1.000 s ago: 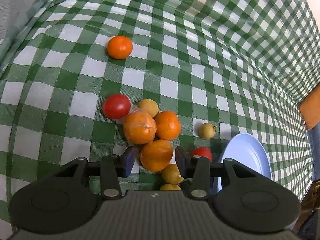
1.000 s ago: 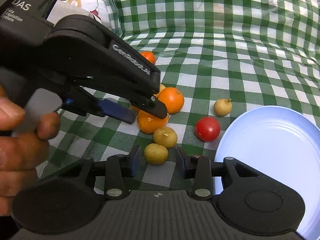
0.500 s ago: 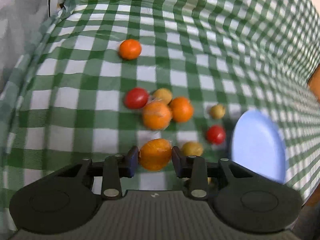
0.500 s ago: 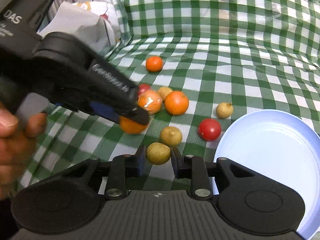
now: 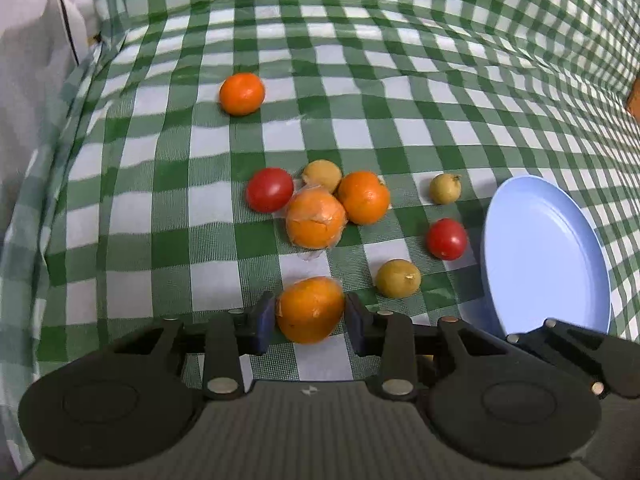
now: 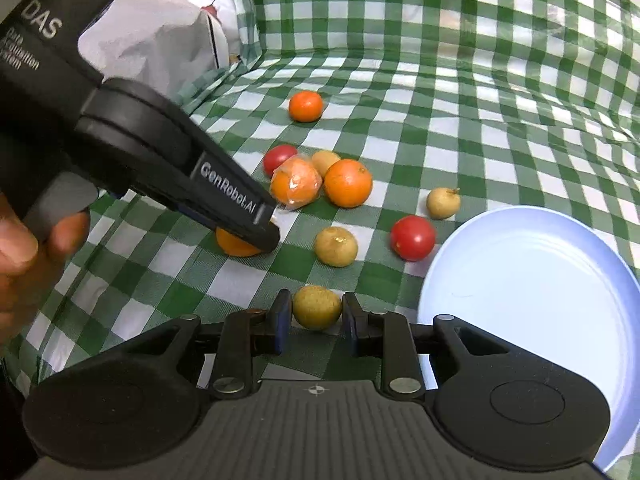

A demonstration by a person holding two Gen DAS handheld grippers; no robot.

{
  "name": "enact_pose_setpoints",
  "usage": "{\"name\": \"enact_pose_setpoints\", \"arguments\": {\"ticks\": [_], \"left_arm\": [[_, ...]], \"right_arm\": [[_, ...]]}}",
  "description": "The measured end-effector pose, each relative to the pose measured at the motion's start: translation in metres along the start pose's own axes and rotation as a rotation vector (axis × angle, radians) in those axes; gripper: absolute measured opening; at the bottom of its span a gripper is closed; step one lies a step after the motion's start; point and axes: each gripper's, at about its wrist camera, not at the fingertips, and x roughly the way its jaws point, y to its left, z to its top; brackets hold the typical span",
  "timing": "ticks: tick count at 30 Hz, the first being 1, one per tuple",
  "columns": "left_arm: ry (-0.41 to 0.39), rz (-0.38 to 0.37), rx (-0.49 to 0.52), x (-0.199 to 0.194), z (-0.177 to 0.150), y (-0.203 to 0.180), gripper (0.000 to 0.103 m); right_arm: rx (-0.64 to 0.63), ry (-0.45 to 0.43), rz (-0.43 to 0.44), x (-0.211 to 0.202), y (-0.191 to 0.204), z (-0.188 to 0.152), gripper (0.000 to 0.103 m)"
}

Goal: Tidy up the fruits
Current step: 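Carry the orange with the left tool while the right tool carries the yellow fruit over the plate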

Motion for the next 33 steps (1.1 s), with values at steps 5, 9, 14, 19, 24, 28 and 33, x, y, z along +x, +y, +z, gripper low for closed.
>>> {"name": "enact_pose_setpoints", "arguments": {"ticks": [5, 9, 14, 19, 24, 28, 33], "left_arm": [[-0.037, 0.013, -0.011, -0.018, 0.002, 0.001, 0.040], [-0.057, 0.025, -0.020, -0.028, 0.003, 0.003, 0.041], [-0.113, 0.035, -0.013, -0.042, 0.004, -0.008, 0.041], [-0.161, 0.046, 0.043, -0.050, 0.001, -0.023, 0.041], [-0.199, 0.025, 0.074, -0.053, 0.003, -0.039, 0.041], [-0.210, -0.003, 0.085, -0.053, 0.006, -0.050, 0.041], [-0.216, -0.037, 0.090, -0.053, 0.011, -0.063, 0.041]], "right_arm": [[-0.002, -0.045, -0.018, -0.018, 0.000, 0.008, 0.028], [0.003, -0.086, -0.036, -0.038, -0.004, 0.013, 0.028], [0.047, -0.129, -0.067, -0.075, -0.030, 0.033, 0.029], [0.001, -0.232, -0.170, -0.109, -0.061, 0.045, 0.028], [0.142, -0.186, -0.206, -0.105, -0.097, 0.032, 0.028], [0.126, -0.191, -0.230, -0.107, -0.105, 0.028, 0.028], [0.119, -0.147, -0.260, -0.100, -0.114, 0.018, 0.028]]}}
